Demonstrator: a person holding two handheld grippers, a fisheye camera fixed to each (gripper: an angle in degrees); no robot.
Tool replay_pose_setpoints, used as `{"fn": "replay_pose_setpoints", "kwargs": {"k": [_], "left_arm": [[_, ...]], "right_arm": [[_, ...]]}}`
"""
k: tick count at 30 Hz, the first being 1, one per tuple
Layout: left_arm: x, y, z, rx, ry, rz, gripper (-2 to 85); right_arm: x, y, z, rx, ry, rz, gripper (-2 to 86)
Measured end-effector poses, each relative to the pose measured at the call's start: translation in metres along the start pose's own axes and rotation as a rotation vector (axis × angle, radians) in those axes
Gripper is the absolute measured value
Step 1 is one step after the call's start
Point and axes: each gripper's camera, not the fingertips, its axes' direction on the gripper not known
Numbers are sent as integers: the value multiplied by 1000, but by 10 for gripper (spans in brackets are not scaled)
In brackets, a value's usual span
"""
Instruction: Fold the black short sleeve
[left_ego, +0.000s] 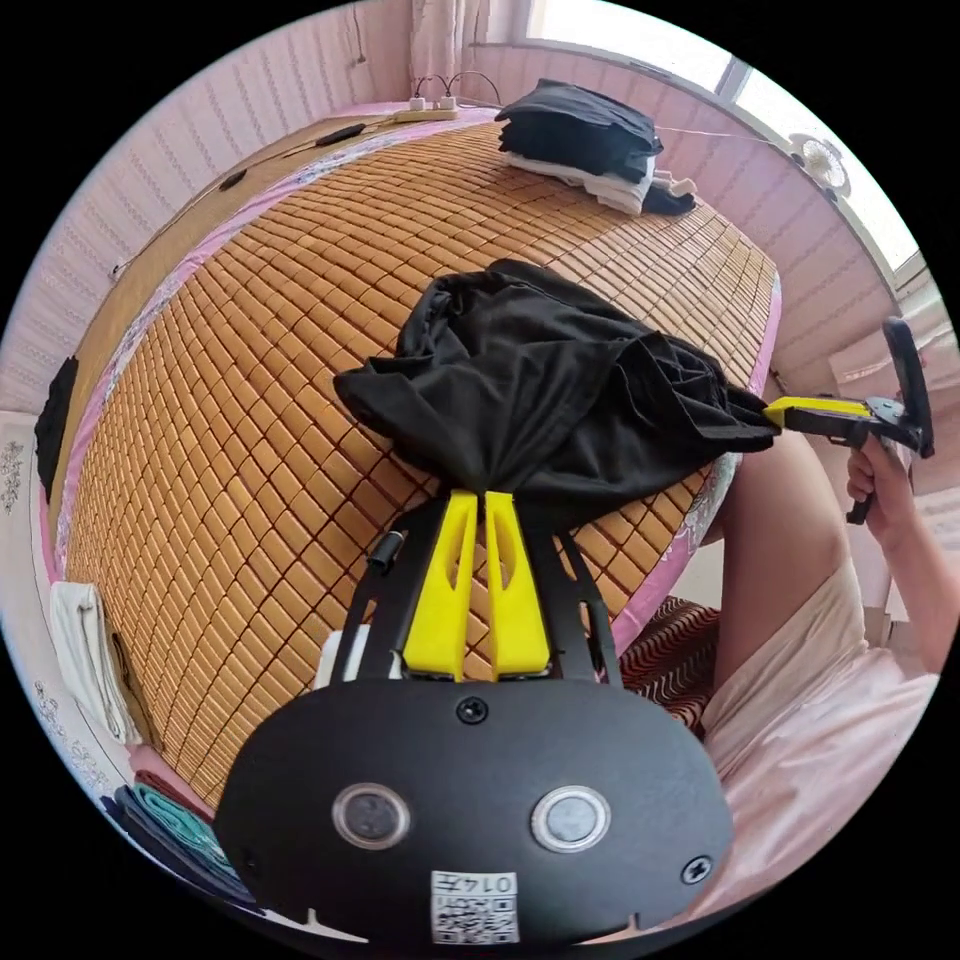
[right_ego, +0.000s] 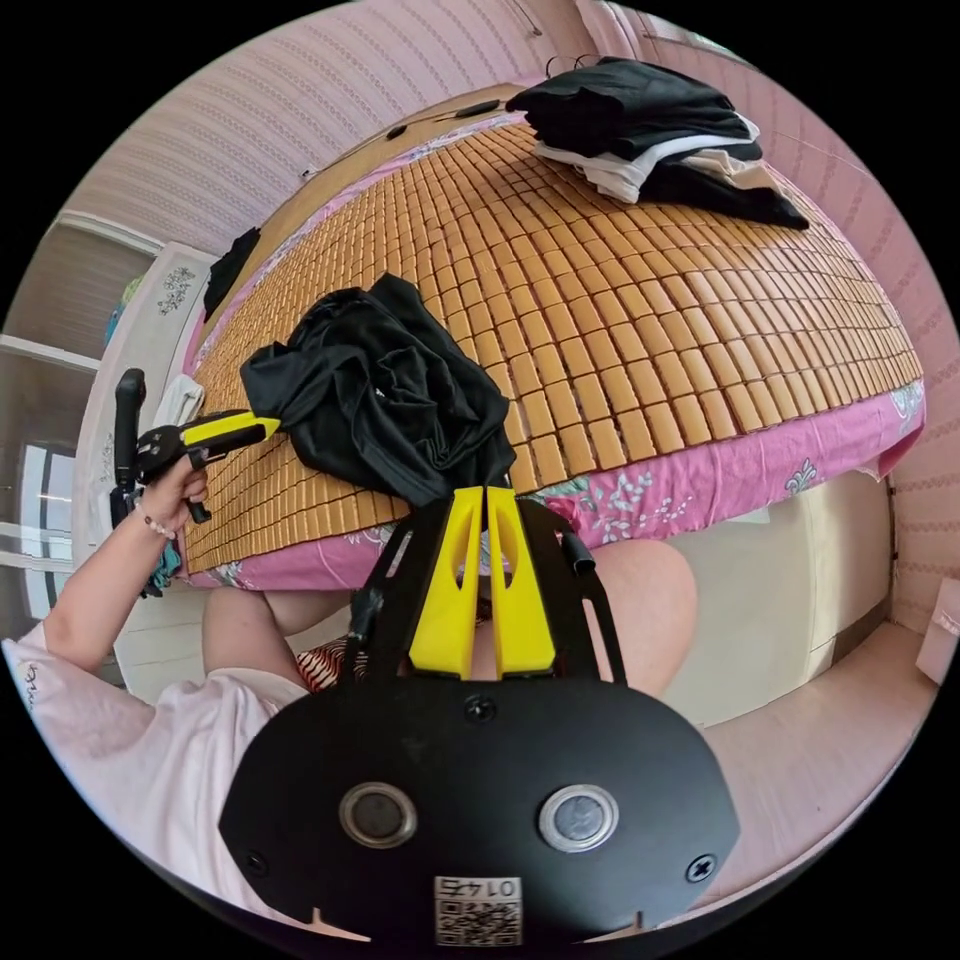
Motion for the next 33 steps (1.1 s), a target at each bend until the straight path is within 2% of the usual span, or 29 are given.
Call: {"fn": "replay_pose_setpoints", "kwargs": {"k": [4, 11, 15, 19, 26, 29, 33], "left_arm": [[-22, 71, -44, 117, 71, -116, -5], [-19, 222, -94, 152, 80, -274, -7], [-16, 273, -113, 270, 180, -390, -8], [-36, 294, -184, 569, 243, -401, -10], [-48, 326, -368, 1053, 155, -269, -10], [-36, 361, -428, 1208, 169, -213, -10], [-3, 397, -472, 1250, 76, -112, -10]], "right_arm": [[22, 10, -19, 48, 13, -34, 2], [27, 34, -31, 31, 66, -207, 2], [39, 46, -60, 108, -8, -234, 1], [41, 23, -152, 338, -129, -334, 0], [24, 4, -364, 798, -305, -552, -1], [30, 26, -440, 949, -380, -610, -1], [30, 57, -498, 1025, -342, -682, -1]]}}
